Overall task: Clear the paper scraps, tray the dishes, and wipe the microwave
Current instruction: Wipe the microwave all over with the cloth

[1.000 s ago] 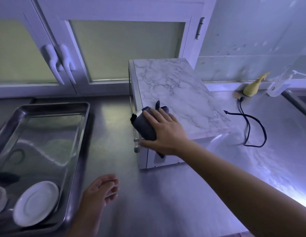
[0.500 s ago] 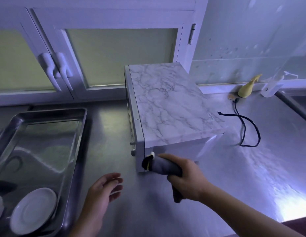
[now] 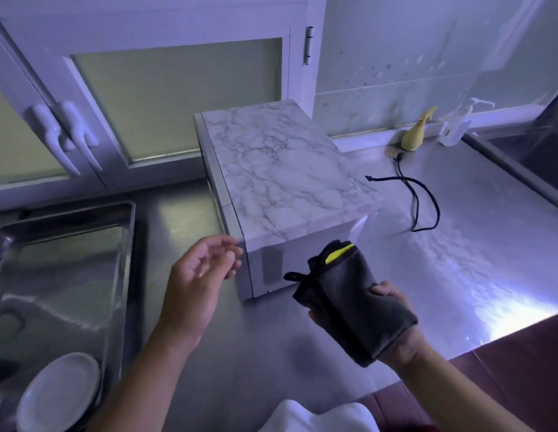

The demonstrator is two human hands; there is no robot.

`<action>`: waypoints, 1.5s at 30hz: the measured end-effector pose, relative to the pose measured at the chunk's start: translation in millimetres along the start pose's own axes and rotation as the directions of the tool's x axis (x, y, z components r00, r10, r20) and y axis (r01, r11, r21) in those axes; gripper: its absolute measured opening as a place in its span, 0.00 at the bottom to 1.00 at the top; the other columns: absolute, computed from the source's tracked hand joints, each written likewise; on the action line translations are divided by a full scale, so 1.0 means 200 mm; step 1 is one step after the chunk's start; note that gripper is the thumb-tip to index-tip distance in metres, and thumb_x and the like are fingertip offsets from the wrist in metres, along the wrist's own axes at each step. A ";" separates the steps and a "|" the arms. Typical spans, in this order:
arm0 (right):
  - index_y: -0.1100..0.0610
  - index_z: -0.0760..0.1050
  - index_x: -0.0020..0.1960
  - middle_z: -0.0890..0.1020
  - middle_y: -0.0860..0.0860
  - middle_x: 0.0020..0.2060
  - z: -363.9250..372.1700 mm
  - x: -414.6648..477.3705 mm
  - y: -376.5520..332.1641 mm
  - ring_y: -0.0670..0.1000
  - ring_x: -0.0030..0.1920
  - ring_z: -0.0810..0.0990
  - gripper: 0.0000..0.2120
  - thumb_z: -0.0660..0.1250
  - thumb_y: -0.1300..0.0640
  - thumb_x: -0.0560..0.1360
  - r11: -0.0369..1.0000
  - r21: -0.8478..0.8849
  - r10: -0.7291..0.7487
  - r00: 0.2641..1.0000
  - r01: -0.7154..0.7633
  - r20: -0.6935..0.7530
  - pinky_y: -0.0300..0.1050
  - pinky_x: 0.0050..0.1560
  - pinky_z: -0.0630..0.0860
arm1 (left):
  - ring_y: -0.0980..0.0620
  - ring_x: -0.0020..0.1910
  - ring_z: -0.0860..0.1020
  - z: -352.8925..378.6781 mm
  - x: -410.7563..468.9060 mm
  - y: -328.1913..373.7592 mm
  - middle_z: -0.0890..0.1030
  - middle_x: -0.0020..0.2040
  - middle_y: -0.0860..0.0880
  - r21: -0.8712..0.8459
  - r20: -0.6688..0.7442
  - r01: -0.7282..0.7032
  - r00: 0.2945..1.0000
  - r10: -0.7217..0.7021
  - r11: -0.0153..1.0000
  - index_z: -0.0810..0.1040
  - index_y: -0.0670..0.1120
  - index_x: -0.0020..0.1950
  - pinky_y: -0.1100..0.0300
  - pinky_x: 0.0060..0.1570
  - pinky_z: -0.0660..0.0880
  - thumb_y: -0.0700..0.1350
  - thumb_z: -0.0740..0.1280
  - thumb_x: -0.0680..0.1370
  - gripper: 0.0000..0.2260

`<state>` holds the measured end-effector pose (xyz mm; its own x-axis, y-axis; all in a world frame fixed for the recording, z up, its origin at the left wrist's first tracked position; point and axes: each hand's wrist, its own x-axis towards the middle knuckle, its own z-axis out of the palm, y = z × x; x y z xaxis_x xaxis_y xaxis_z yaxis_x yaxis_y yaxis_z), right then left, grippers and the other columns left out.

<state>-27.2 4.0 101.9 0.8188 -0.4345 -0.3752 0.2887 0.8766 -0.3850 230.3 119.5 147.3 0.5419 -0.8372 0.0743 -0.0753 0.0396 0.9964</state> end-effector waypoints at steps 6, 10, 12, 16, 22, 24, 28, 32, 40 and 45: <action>0.75 0.67 0.68 0.74 0.72 0.64 0.11 -0.14 0.08 0.68 0.66 0.75 0.25 0.58 0.59 0.77 0.995 0.016 -0.101 0.963 0.101 0.249 0.57 0.70 0.69 | 0.60 0.59 0.79 0.28 -0.08 -0.07 0.82 0.58 0.58 0.188 0.548 0.242 0.778 -0.306 0.952 0.77 0.59 0.64 0.65 0.57 0.75 0.63 0.76 0.65 0.28; 0.74 0.76 0.59 0.81 0.70 0.52 0.01 -0.19 0.12 0.66 0.51 0.82 0.24 0.67 0.60 0.68 0.986 -0.163 -0.050 0.996 0.037 -0.078 0.54 0.55 0.79 | 0.48 0.50 0.84 0.41 -0.11 -0.20 0.85 0.53 0.41 0.084 0.528 0.408 0.756 -0.387 0.909 0.82 0.42 0.55 0.56 0.53 0.81 0.47 0.79 0.65 0.21; 0.69 0.81 0.53 0.83 0.67 0.46 -0.10 -0.21 0.15 0.63 0.44 0.83 0.20 0.68 0.59 0.64 0.963 -0.267 -0.094 0.968 0.029 -0.233 0.51 0.47 0.80 | 0.45 0.50 0.83 0.41 -0.13 -0.26 0.84 0.54 0.37 0.074 0.565 0.444 0.719 -0.405 0.893 0.80 0.37 0.56 0.48 0.58 0.79 0.44 0.78 0.66 0.22; 0.59 0.82 0.58 0.83 0.65 0.56 -0.14 -0.27 0.20 0.62 0.54 0.84 0.18 0.74 0.57 0.68 0.848 -0.530 -0.175 0.938 -0.010 -0.298 0.53 0.51 0.81 | 0.50 0.46 0.83 0.40 -0.14 -0.38 0.83 0.48 0.42 0.163 0.637 0.378 0.665 -0.390 0.911 0.80 0.40 0.53 0.53 0.50 0.81 0.34 0.77 0.70 0.14; 0.54 0.81 0.62 0.83 0.59 0.59 -0.10 -0.24 0.20 0.58 0.61 0.81 0.20 0.76 0.61 0.70 0.733 -0.681 -0.238 0.933 -0.011 -0.270 0.56 0.65 0.74 | 0.54 0.46 0.82 0.43 0.00 -0.33 0.84 0.47 0.47 0.227 0.754 0.167 0.594 -0.281 0.960 0.83 0.51 0.51 0.61 0.49 0.77 0.40 0.78 0.70 0.13; 0.53 0.81 0.62 0.84 0.57 0.59 -0.09 -0.23 0.19 0.56 0.61 0.82 0.17 0.72 0.62 0.73 0.776 -0.631 -0.270 0.918 0.029 -0.290 0.53 0.62 0.78 | 0.54 0.47 0.82 0.47 0.07 -0.28 0.85 0.48 0.48 0.235 0.755 0.119 0.603 -0.259 0.965 0.84 0.53 0.51 0.59 0.52 0.78 0.43 0.77 0.69 0.13; 0.55 0.80 0.61 0.86 0.55 0.54 -0.10 -0.19 0.15 0.54 0.54 0.85 0.14 0.71 0.59 0.76 0.853 -0.488 -0.385 0.852 0.183 -0.353 0.46 0.47 0.82 | 0.51 0.51 0.82 0.58 0.19 -0.15 0.85 0.50 0.49 0.273 0.654 -0.011 0.735 -0.178 0.962 0.83 0.55 0.51 0.54 0.59 0.78 0.42 0.74 0.72 0.11; 0.56 0.77 0.59 0.85 0.55 0.49 -0.22 -0.06 0.04 0.58 0.50 0.83 0.11 0.69 0.53 0.79 0.872 -0.407 -0.489 0.536 0.273 -0.688 0.56 0.55 0.79 | 0.62 0.54 0.78 0.64 0.41 0.02 0.81 0.52 0.59 0.392 0.451 -0.247 0.891 0.049 0.886 0.79 0.56 0.54 0.67 0.57 0.73 0.41 0.71 0.77 0.11; 0.47 0.70 0.68 0.74 0.44 0.63 -0.14 0.35 -0.18 0.44 0.62 0.74 0.19 0.65 0.49 0.78 0.427 -0.664 -0.882 0.122 0.614 -0.454 0.46 0.63 0.69 | 0.46 0.75 0.63 0.83 0.88 -0.04 0.66 0.77 0.49 0.897 0.226 -0.190 0.973 -0.044 0.399 0.66 0.50 0.76 0.51 0.73 0.60 0.57 0.61 0.80 0.25; 0.43 0.56 0.79 0.54 0.45 0.80 0.01 0.71 -0.23 0.49 0.81 0.46 0.35 0.65 0.44 0.75 0.133 -0.955 -0.991 0.063 0.264 -0.121 0.64 0.76 0.49 | 0.48 0.78 0.58 0.87 0.94 -0.14 0.62 0.79 0.50 0.944 0.210 -0.217 0.976 0.055 0.248 0.63 0.54 0.77 0.45 0.75 0.53 0.58 0.54 0.81 0.25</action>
<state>76.4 -97.0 67.6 -0.2944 -0.9208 0.2558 -0.2193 -0.1954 -0.9559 189.5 -133.6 126.4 0.3487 -0.9297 0.1183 -0.9267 -0.3231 0.1920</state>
